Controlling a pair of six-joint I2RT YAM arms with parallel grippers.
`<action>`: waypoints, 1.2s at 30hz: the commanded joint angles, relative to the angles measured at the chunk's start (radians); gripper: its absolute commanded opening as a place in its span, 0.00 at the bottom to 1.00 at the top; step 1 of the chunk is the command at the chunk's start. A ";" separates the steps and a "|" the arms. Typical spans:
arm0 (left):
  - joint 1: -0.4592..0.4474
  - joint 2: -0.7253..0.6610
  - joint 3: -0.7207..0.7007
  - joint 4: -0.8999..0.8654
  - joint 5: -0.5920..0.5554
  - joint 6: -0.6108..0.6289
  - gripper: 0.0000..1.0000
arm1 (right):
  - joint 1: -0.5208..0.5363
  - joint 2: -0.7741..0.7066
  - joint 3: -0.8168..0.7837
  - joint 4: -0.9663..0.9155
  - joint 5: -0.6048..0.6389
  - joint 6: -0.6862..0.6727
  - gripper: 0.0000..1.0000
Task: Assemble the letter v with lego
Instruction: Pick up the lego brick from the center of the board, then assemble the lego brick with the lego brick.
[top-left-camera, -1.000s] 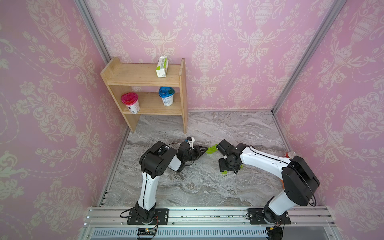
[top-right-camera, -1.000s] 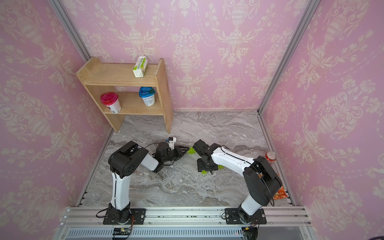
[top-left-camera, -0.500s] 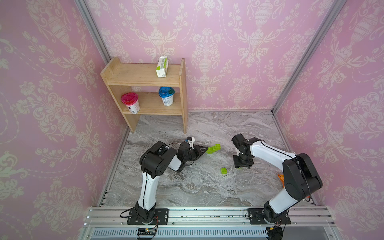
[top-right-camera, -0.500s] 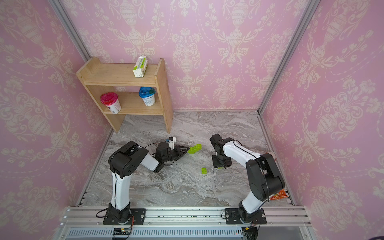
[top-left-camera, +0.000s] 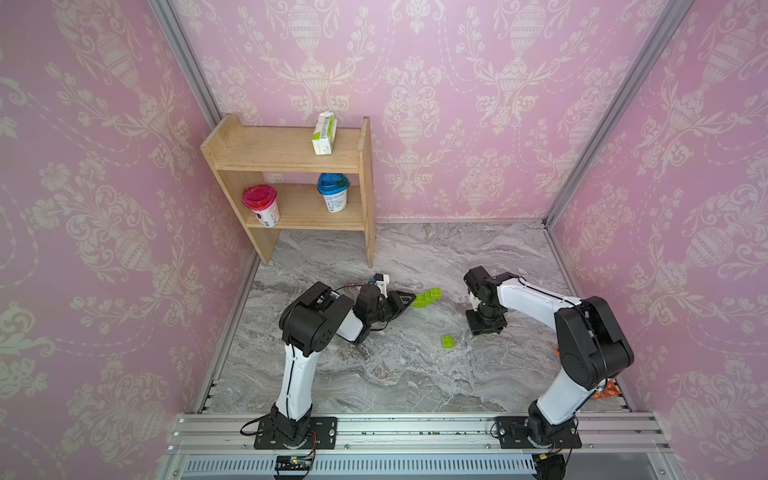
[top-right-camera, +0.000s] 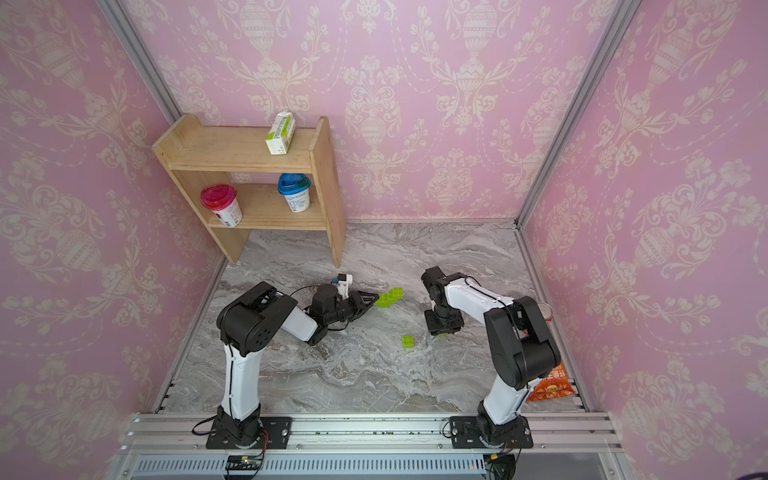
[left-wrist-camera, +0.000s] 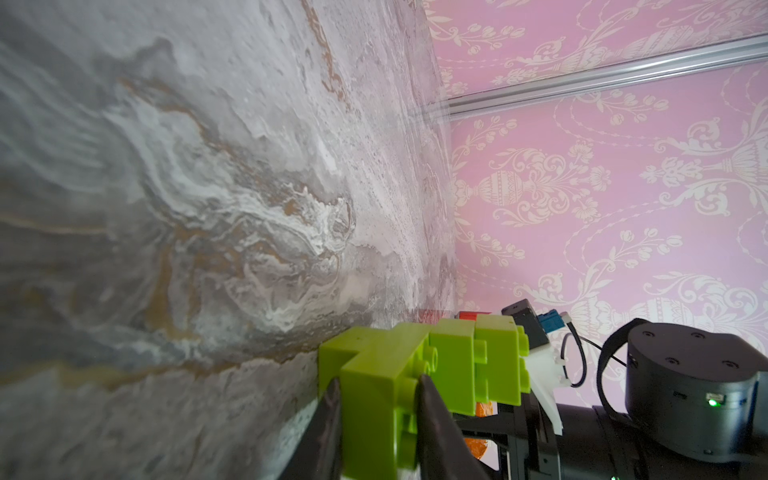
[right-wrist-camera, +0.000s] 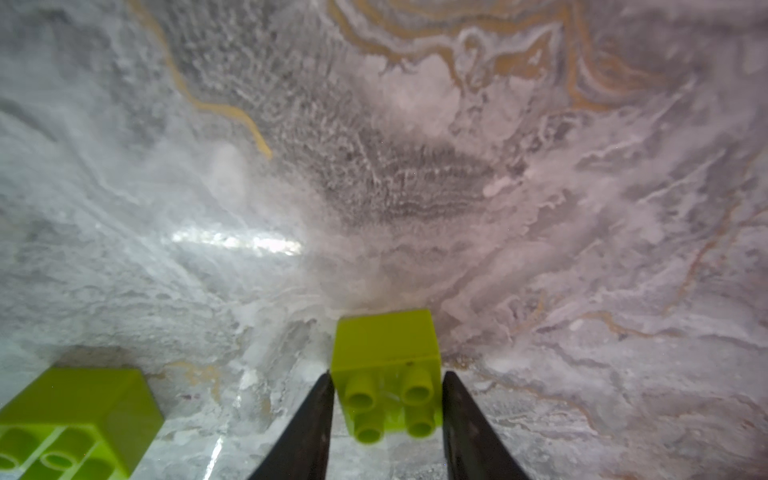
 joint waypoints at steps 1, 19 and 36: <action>0.004 0.051 -0.009 -0.121 -0.016 0.008 0.20 | -0.002 0.002 0.027 -0.008 -0.013 -0.030 0.49; 0.003 0.055 -0.009 -0.110 -0.017 0.001 0.21 | -0.002 0.002 0.025 -0.018 0.009 -0.029 0.27; 0.004 0.064 -0.008 -0.103 -0.008 -0.008 0.20 | 0.367 -0.197 0.013 0.001 -0.003 0.451 0.00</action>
